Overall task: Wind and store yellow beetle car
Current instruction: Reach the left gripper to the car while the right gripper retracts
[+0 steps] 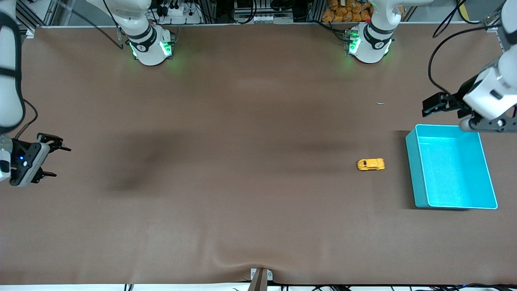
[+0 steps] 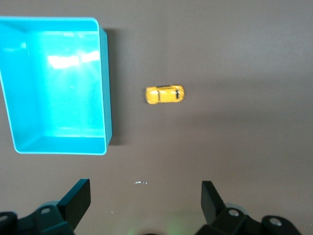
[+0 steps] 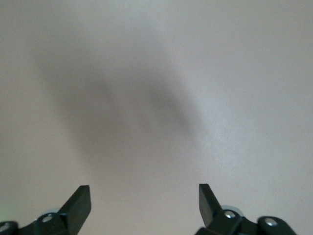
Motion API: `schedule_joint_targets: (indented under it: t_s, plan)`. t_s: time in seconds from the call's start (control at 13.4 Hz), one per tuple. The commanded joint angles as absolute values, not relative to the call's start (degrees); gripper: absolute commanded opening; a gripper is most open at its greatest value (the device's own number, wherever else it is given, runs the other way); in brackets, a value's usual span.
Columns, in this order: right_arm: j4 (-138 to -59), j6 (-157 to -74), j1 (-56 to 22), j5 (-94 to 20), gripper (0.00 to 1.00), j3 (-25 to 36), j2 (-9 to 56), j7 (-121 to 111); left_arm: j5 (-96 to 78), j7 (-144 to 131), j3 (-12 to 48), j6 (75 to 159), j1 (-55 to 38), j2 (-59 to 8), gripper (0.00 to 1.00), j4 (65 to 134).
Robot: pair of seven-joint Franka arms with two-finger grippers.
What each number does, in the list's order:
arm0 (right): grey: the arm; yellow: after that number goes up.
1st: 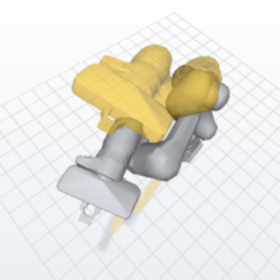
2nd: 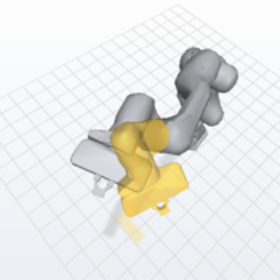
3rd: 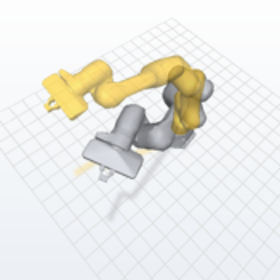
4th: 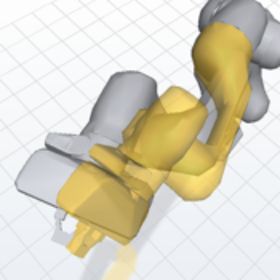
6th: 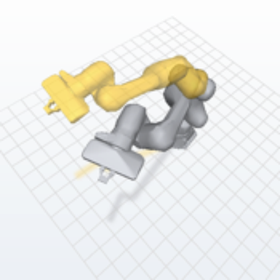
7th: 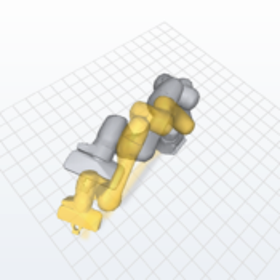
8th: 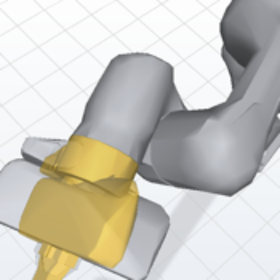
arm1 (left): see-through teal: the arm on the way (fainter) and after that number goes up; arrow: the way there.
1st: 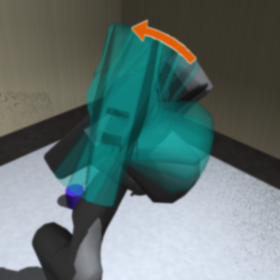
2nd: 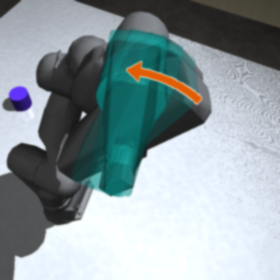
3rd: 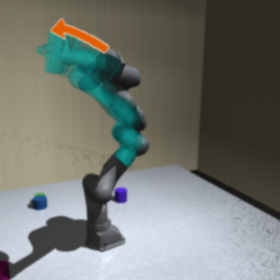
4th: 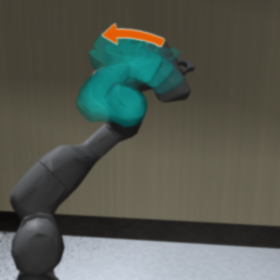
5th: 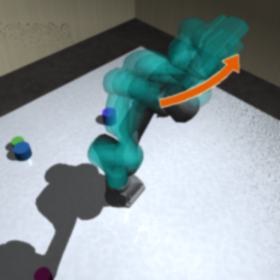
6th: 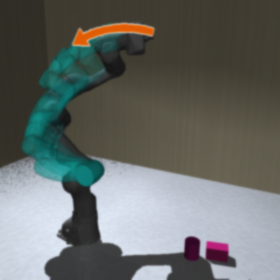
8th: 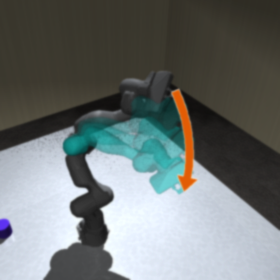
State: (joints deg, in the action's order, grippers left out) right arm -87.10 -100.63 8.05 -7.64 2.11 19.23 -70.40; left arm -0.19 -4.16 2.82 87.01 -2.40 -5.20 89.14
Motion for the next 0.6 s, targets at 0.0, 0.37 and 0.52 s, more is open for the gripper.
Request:
schedule_joint_targets:
  t_s: [0.0,0.37,0.52]
  plan:
    - [-88.3,-98.6,4.3,-8.1,1.00,2.5,12.8,-54.3,-1.8,-9.0,2.9,85.3,-1.8,-6.7,1.00,90.4]
    - [-86.8,-95.1,-2.2,-4.9,1.00,2.7,7.9,-23.3,-1.6,-16.5,2.8,96.3,-1.5,-5.8,1.00,104.6]
    - [-84.5,-91.1,-3.8,-3.4,1.00,2.7,7.9,-13.4,-1.6,-20.5,2.8,102.4,-1.5,-5.1,1.00,109.5]
